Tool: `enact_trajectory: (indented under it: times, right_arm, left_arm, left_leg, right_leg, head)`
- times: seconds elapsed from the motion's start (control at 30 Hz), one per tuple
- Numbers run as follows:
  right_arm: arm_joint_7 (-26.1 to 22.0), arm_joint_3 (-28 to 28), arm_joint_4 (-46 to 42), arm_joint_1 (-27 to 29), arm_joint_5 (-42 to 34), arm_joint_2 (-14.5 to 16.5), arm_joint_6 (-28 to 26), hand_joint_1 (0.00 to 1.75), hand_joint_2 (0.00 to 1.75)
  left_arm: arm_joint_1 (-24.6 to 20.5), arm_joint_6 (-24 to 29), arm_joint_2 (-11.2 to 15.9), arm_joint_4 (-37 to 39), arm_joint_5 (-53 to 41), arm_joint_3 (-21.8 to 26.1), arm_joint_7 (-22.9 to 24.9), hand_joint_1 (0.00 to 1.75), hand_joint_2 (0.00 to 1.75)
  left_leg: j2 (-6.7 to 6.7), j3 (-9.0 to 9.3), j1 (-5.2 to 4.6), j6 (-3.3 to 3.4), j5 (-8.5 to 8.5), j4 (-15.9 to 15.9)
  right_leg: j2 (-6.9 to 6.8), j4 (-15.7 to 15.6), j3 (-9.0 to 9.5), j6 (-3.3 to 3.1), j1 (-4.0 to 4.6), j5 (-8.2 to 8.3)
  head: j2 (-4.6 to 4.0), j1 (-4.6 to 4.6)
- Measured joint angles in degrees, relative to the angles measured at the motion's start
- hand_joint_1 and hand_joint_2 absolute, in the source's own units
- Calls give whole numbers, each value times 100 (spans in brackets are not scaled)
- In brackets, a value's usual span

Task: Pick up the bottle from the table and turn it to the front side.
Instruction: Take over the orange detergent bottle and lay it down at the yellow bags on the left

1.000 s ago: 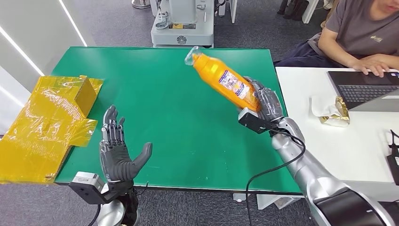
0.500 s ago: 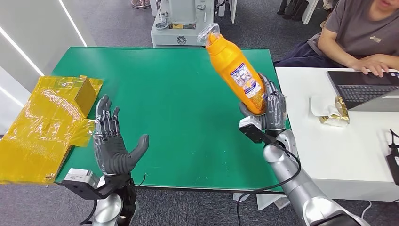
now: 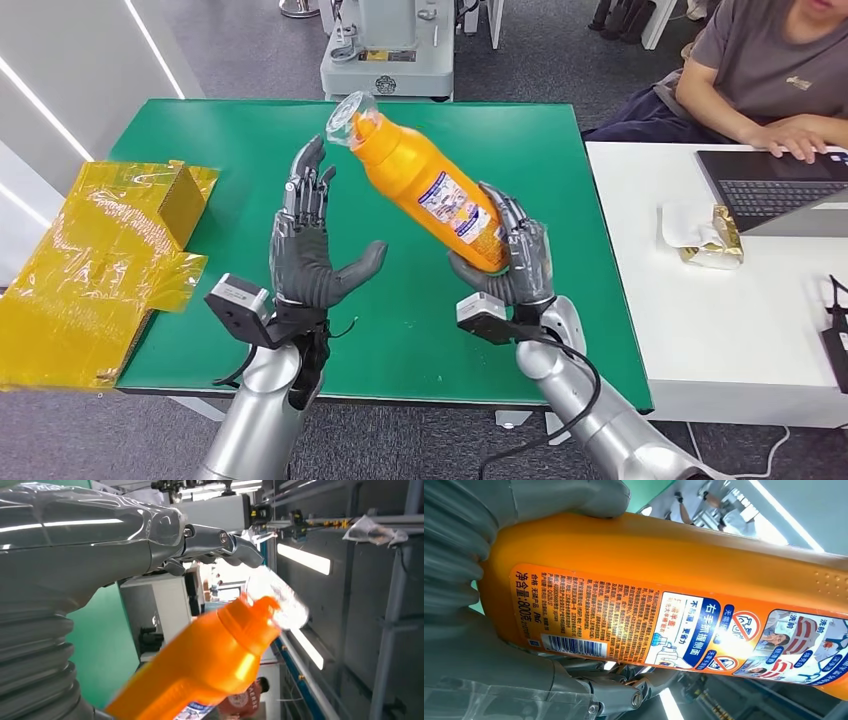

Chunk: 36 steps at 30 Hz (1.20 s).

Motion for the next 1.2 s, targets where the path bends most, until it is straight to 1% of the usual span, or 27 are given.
enact_trajectory:
  times: [0.17,0.3,0.47,0.67,1.1,1.13,1.2]
  right_arm:
    - [1,278,-33,-25,-46,117,0,175,175]
    - [0,322,-39,-27,-25,157,0,175,175]
    - [-15,670,77,-133,-191,440,38,175,175]
    - [-16,825,300,-217,-324,501,125,175,175]
    - [-10,1062,1090,-271,-312,570,379,175,175]
    - [-3,1063,1129,-269,-314,572,377,175,175]
    - [15,1063,1199,-263,-316,573,370,175,175]
  left_arm:
    - [-282,-186,-58,425,47,-5,102,0,175]
    - [-332,-219,-73,511,64,-5,113,0,175]
    - [-653,-352,-109,1022,144,-5,179,0,175]
    - [-707,-373,-112,1139,146,-5,182,0,175]
    - [-712,-309,-59,1165,200,-3,180,0,175]
    - [-712,-308,-59,1165,205,-3,177,39,175]
    - [-712,-308,-55,1167,212,-3,166,126,175]
  left_leg:
    - [1,-1,0,0,-1,-1]
    - [3,0,1,-1,-1,-1]
    - [3,0,1,-1,0,-1]
    - [2,-1,0,-1,0,0]
    - [1,-1,0,-1,0,-1]
    - [1,-1,0,-1,0,-1]
    - [1,-1,0,-1,0,0]
  right_leg:
    - [1,0,0,0,0,-1]
    - [3,0,-1,0,1,0]
    - [3,3,-2,0,1,0]
    - [2,1,-1,0,0,0]
    - [2,1,-2,0,0,-1]
    - [2,1,-2,0,0,-1]
    - [2,1,-2,0,0,-1]
  head:
    - [0,0]
    - [0,-1]
    - [0,0]
    - [0,0]
    - [0,0]
    - [0,0]
    - [0,0]
